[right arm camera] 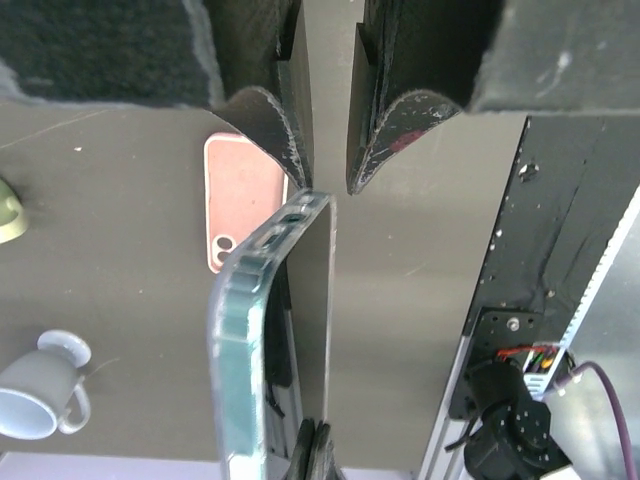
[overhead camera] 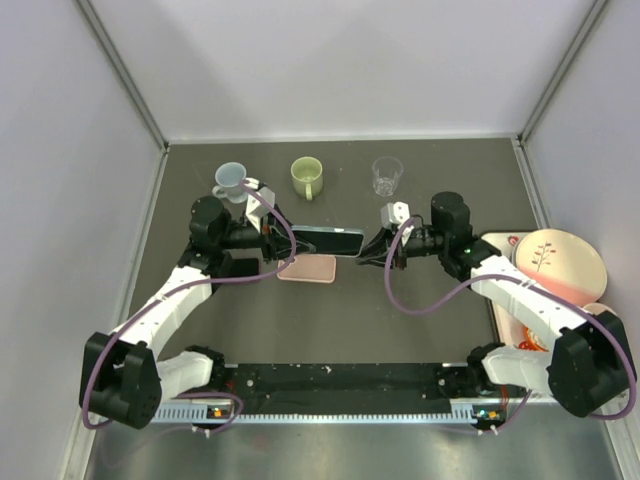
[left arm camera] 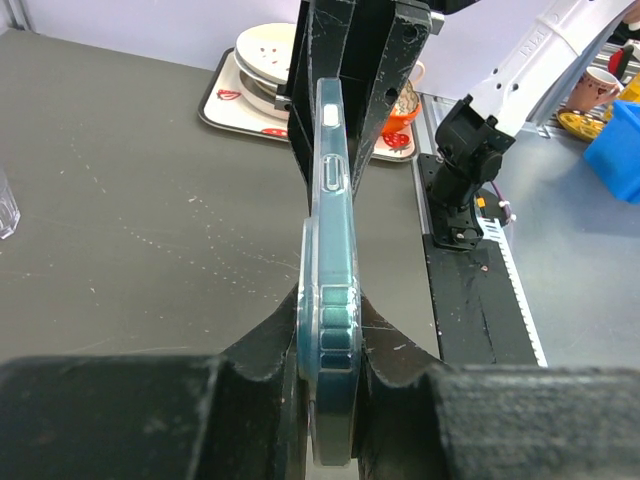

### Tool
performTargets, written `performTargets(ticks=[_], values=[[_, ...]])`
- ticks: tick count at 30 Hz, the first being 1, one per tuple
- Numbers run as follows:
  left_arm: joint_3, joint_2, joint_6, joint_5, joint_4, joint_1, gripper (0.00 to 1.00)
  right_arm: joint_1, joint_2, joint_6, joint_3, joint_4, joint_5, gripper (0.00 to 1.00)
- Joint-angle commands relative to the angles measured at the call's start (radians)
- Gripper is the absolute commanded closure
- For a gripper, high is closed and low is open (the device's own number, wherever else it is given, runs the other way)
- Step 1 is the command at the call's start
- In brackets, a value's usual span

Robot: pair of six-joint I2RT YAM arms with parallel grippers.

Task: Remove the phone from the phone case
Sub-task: Remove the phone case from the phone.

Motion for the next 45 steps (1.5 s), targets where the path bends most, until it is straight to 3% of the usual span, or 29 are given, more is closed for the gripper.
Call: performTargets(ticks=[1, 5, 9, 22, 32, 45], values=[[0.010, 0.002, -0.006, 0.008, 0.081, 0.001, 1.00, 0.023, -0.021, -0.049, -0.008, 0.052, 0.003, 0.82], [0.011, 0.002, -0.011, 0.008, 0.081, 0.001, 1.00, 0.024, -0.027, -0.015, -0.022, 0.099, 0.029, 0.81], [0.010, 0.002, -0.011, 0.007, 0.083, 0.001, 1.00, 0.024, -0.025, -0.008, -0.021, 0.103, 0.026, 0.68], [0.008, 0.000, -0.011, 0.008, 0.088, 0.001, 1.00, 0.024, -0.012, 0.017, -0.008, 0.098, 0.037, 0.71], [0.008, 0.002, -0.011, 0.008, 0.088, 0.001, 1.00, 0.024, -0.012, 0.043, -0.001, 0.103, 0.041, 0.63], [0.007, 0.002, -0.009, 0.008, 0.089, 0.001, 1.00, 0.023, -0.002, 0.091, 0.004, 0.129, 0.085, 0.63]])
